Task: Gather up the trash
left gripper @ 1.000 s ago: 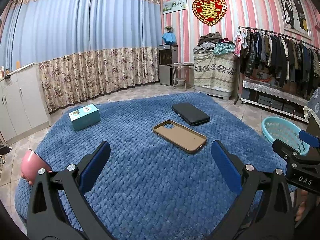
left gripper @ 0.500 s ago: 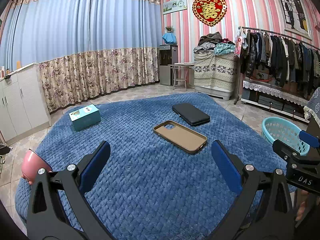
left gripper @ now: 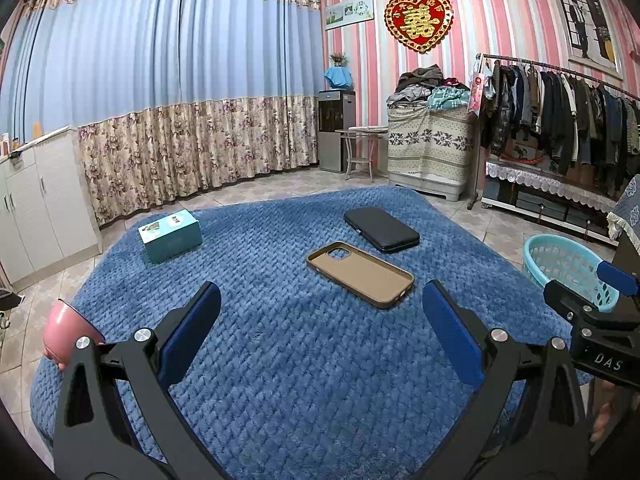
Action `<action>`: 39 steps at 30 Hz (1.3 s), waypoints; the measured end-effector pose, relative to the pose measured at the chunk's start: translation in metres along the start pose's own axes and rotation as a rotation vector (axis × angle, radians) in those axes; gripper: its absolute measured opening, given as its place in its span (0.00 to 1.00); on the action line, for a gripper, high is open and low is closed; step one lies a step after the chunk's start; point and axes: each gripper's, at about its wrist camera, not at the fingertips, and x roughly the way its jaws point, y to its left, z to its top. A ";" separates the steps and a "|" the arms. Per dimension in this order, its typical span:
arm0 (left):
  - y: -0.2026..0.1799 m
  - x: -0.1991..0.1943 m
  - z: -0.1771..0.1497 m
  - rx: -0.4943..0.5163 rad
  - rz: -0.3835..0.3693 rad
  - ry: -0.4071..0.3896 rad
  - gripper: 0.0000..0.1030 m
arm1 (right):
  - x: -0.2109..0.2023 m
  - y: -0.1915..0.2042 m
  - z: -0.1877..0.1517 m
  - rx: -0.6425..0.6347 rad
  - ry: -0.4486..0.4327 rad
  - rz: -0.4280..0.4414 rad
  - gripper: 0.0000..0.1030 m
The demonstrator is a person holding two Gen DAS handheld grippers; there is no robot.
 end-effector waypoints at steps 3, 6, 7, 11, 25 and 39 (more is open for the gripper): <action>0.000 0.000 0.000 -0.003 0.000 0.001 0.95 | 0.000 0.000 0.000 -0.001 0.001 0.000 0.96; 0.000 0.000 0.001 -0.001 0.000 0.000 0.95 | 0.000 0.000 0.000 0.000 0.000 0.000 0.96; 0.001 -0.001 0.000 -0.001 0.001 0.000 0.95 | 0.000 0.000 0.000 0.000 0.001 0.001 0.96; 0.001 0.000 0.001 -0.003 0.002 0.001 0.95 | 0.000 0.000 0.000 -0.001 0.000 0.000 0.96; 0.002 0.000 0.000 -0.002 0.002 -0.001 0.95 | 0.000 0.000 0.000 -0.001 0.001 0.000 0.96; 0.004 0.000 0.001 -0.004 0.005 -0.005 0.95 | 0.000 0.000 0.001 -0.001 0.001 0.000 0.96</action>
